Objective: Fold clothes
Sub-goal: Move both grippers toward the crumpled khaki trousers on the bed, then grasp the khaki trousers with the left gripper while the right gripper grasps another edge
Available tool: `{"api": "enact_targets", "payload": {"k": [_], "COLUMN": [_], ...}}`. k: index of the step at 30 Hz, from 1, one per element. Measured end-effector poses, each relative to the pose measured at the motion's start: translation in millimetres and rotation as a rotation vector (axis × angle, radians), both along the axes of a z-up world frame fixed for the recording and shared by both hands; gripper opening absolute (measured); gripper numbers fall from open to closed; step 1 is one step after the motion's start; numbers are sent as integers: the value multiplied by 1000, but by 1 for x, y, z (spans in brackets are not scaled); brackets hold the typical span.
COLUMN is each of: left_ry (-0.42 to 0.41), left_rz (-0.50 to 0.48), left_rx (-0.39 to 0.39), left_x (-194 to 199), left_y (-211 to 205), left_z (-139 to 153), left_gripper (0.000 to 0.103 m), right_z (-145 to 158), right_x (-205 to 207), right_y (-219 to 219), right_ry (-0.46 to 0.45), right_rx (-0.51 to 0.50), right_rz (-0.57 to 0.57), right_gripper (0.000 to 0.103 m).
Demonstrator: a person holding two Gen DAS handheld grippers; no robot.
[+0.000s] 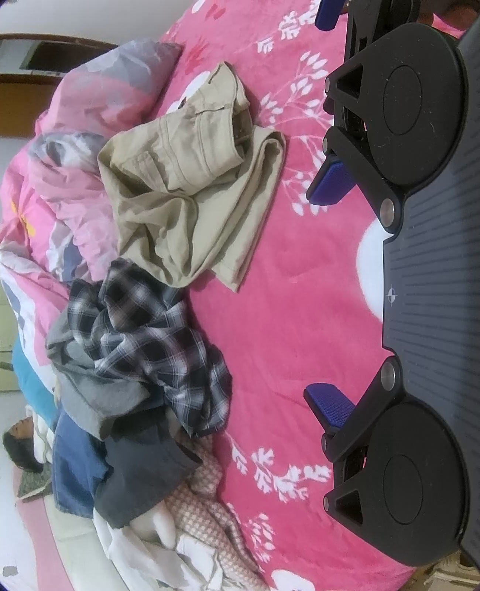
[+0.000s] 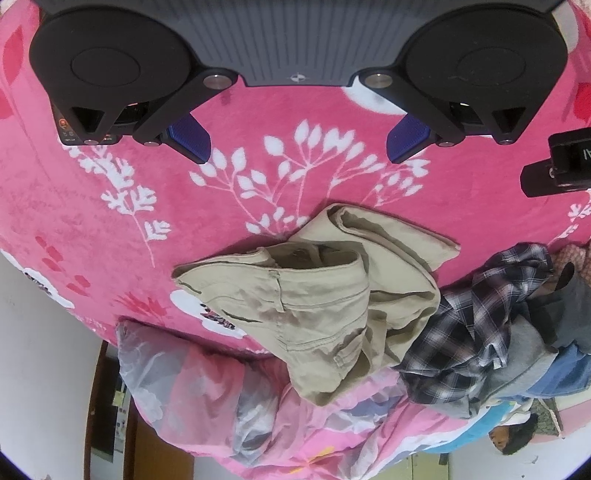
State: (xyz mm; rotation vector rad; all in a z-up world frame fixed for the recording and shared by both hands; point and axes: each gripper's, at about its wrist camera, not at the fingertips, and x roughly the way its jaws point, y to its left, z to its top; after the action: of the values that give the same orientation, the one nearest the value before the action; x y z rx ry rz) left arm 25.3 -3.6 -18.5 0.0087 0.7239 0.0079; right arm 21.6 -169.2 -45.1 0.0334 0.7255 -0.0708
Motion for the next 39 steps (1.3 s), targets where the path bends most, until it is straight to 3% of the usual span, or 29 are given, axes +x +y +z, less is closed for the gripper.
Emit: {"api": "enact_targets", "payload": {"k": [6, 11, 16, 19, 22, 25, 27, 32, 34, 36, 37, 39], "left_ry": [-9, -10, -69, -119, -146, -133, -96, -60, -69, -69, -65, -69], "left_rz": [-26, -56, -175, -252, -333, -404, -447, -485, -496, -486, -480, -476], "left_rx": [-12, -57, -158, -143, -97, -62, -47, 45, 81, 106, 106, 97], "left_x": [11, 29, 55, 70, 84, 98, 108, 117, 118, 121, 123, 124], "left_y": [-4, -7, -18, -36, -58, -78, -89, -106, -112, -115, -115, -114], "left_z": [-12, -21, -18, -16, -19, -28, -36, -51, -55, -58, -60, -58], "left_gripper": [103, 103, 103, 103, 97, 80, 62, 52, 39, 22, 20, 19], "right_z": [-16, -20, -4, 14, 22, 21, 16, -9, -25, -39, -41, -42], "right_x": [6, 14, 30, 47, 77, 115, 143, 207, 229, 242, 242, 242], "right_y": [-17, -35, -62, -85, -117, -151, -173, -206, -211, -213, -213, -213], "right_ry": [-14, -86, -165, -186, -138, -65, -23, 80, 129, 180, 183, 188], "right_rx": [46, 81, 65, 43, 101, 235, 310, 435, 449, 484, 488, 502], "right_rz": [2, -3, 1, 9, -4, -39, -75, -129, -149, -147, -150, -156], "right_gripper": [103, 103, 103, 102, 95, 89, 86, 80, 77, 59, 52, 27]}}
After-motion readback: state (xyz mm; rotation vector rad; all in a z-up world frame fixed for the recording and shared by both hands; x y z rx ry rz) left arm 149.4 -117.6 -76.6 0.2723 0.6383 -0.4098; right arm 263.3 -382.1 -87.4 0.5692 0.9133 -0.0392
